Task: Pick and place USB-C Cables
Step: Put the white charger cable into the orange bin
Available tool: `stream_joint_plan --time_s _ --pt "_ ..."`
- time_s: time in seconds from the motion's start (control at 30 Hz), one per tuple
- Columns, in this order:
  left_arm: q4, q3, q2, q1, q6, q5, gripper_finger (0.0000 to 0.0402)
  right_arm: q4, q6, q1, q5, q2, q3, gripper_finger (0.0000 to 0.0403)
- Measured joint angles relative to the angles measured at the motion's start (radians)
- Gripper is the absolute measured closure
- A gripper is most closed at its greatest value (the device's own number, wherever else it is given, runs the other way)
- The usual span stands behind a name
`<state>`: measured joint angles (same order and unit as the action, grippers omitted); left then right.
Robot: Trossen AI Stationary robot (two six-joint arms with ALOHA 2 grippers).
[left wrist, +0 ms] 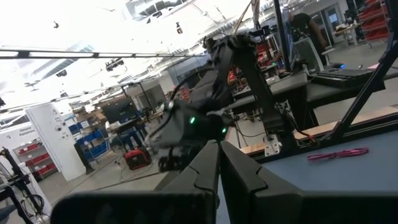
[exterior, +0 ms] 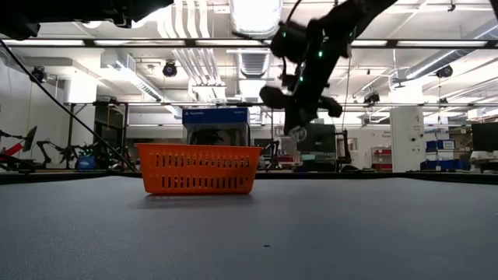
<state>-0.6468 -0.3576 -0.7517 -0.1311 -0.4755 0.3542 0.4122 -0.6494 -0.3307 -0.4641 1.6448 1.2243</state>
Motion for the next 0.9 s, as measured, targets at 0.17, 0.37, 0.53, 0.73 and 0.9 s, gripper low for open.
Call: stream_joint_plan --time_s 0.17,0.37,0.53,0.73,0.9 --pt "0.000 0.000 0.000 0.000 0.000 0.000 0.0402 -0.008 0.019 0.070 -0.011 -0.055 0.000 0.0376" --pt "0.000 0.000 -0.001 0.000 0.000 0.000 0.0402 -0.038 0.054 0.147 -0.008 -0.087 0.009 0.0376" --pt "0.000 0.002 -0.001 0.000 0.000 0.000 0.0402 -0.047 0.095 0.196 -0.007 -0.072 0.058 0.0376" --pt "0.000 0.002 -0.001 0.000 0.000 0.000 0.0402 -0.054 0.215 0.251 0.082 -0.039 0.120 0.0376" --pt "0.000 0.002 -0.001 0.000 0.000 0.000 0.0402 -0.056 0.391 0.295 0.228 -0.004 0.147 0.0376"
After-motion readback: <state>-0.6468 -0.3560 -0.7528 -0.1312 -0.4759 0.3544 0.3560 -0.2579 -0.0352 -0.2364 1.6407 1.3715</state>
